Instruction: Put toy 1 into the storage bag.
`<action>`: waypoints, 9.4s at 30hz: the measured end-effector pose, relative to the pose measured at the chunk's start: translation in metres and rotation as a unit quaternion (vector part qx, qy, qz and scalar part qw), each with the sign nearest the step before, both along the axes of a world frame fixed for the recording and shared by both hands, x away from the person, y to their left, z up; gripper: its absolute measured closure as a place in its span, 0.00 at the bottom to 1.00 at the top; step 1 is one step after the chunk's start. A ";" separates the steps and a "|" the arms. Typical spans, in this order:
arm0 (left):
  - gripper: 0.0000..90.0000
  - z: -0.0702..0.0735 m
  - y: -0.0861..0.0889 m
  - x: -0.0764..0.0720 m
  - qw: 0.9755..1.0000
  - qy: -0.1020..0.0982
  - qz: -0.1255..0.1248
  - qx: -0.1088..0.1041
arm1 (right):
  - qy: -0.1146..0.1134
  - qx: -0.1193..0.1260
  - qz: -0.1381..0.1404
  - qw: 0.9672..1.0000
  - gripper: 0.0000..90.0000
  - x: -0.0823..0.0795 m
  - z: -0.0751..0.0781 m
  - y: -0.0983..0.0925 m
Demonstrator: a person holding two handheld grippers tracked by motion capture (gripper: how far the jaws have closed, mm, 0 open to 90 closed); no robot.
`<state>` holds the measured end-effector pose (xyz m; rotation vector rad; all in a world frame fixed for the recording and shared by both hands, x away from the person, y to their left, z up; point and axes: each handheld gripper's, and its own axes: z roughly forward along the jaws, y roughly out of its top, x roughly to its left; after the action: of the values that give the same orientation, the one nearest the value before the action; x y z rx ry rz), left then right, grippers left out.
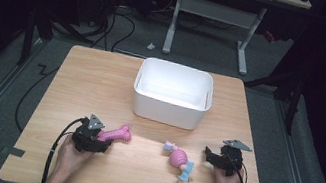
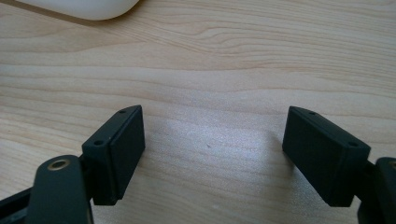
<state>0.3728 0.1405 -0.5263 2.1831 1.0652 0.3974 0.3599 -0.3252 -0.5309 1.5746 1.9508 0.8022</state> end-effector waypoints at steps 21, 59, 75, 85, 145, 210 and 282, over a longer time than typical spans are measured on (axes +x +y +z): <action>0.40 0.003 0.001 -0.003 1.000 -0.011 -0.001 -0.011 | 0.000 0.000 0.000 1.000 0.23 0.000 0.000 0.000; 0.40 0.062 -0.005 0.003 0.996 -0.020 -0.051 -0.071 | 0.000 0.000 -0.001 1.000 0.23 0.000 0.000 0.000; 0.40 0.102 -0.013 0.023 0.993 -0.019 -0.083 -0.083 | 0.000 0.000 0.000 1.000 0.23 0.000 0.000 0.000; 0.40 0.129 -0.024 0.034 0.988 -0.019 -0.112 -0.104 | 0.001 0.000 0.000 1.000 0.23 0.001 0.000 0.000; 0.40 0.202 -0.103 0.096 0.984 -0.013 -0.160 -0.080 | 0.002 0.000 0.004 1.000 0.23 0.001 0.000 0.001; 0.39 0.131 -0.132 0.155 0.991 0.057 -0.116 -0.032 | 0.001 0.000 0.007 1.000 0.23 0.001 0.000 0.001; 0.36 0.162 -0.017 0.081 0.995 -0.048 -0.033 -0.085 | 0.001 0.000 0.008 1.000 0.23 0.000 0.000 0.001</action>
<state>0.4534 0.1239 -0.3647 2.0220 0.9368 0.3629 0.3604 -0.3239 -0.5308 1.5613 1.9681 0.8069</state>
